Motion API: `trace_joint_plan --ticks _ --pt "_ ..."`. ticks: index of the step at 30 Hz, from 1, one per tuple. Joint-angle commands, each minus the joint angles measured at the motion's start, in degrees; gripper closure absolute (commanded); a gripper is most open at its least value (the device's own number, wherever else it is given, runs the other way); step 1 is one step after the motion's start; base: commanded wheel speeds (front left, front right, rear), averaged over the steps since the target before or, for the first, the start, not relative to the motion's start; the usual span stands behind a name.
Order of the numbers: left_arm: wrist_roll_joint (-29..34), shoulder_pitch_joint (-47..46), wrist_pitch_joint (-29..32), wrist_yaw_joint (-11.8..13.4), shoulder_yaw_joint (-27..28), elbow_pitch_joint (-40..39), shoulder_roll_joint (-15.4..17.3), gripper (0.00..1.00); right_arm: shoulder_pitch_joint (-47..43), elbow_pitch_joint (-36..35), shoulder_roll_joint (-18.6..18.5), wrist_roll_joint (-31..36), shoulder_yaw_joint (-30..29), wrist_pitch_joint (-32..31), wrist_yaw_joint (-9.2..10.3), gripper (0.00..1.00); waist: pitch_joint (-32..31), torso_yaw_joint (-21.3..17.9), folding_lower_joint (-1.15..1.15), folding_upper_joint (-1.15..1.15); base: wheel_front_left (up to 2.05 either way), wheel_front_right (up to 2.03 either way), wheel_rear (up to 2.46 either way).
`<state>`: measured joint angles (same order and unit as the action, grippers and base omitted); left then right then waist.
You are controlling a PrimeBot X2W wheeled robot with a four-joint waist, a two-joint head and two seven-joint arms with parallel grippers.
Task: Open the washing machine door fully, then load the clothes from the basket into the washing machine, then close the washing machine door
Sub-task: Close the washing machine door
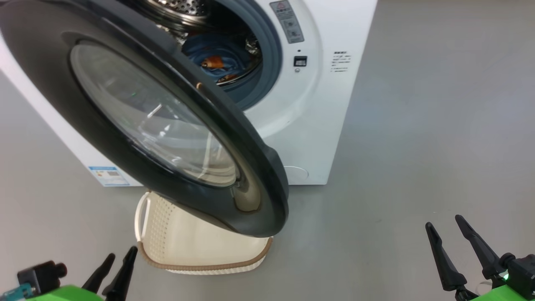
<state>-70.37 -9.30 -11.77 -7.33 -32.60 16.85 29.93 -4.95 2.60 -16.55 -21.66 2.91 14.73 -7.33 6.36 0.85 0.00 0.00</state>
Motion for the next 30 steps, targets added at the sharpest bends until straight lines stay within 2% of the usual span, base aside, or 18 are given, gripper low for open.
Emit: trace_joint_plan --ticks 1,6,12,19,26,30 --pt "1.4 -0.8 -1.1 -0.2 1.7 0.0 2.8 0.0 -0.5 -1.2 -1.6 0.5 0.8 0.3 -0.16 0.0 -0.4 -0.9 0.0 0.0 0.0 0.0 0.0" --pt "6.2 -0.6 -3.1 -0.2 3.3 3.3 1.6 0.0 -0.2 -1.2 -2.3 0.4 0.5 0.3 -0.16 0.0 -0.7 -2.5 0.0 0.0 0.0 0.0 0.0" --pt "21.5 2.9 -3.2 -0.2 16.2 2.8 -4.4 0.0 0.2 -1.4 -2.4 0.1 -0.6 0.3 -0.16 0.0 -0.9 -4.0 0.0 0.0 0.0 0.0 0.0" --pt "37.3 7.6 -3.2 -0.2 28.6 -2.7 -13.0 0.0 0.2 -1.4 -2.0 -0.8 -1.7 0.3 -0.16 0.0 -1.3 -5.0 0.0 0.0 0.0 0.0 0.0" --pt "49.3 10.5 -3.2 -0.2 34.1 -8.2 -19.0 0.0 0.2 -1.4 -2.0 -1.3 -2.2 0.3 -0.16 0.0 -1.4 -5.2 0.0 0.0 0.0 0.0 0.0" --pt "53.0 11.8 -3.2 -0.2 35.9 -10.4 -22.1 0.0 0.1 -1.3 -1.7 -1.2 -2.3 0.3 -0.16 0.0 -1.7 -5.1 0.0 0.0 0.0 0.0 0.0"
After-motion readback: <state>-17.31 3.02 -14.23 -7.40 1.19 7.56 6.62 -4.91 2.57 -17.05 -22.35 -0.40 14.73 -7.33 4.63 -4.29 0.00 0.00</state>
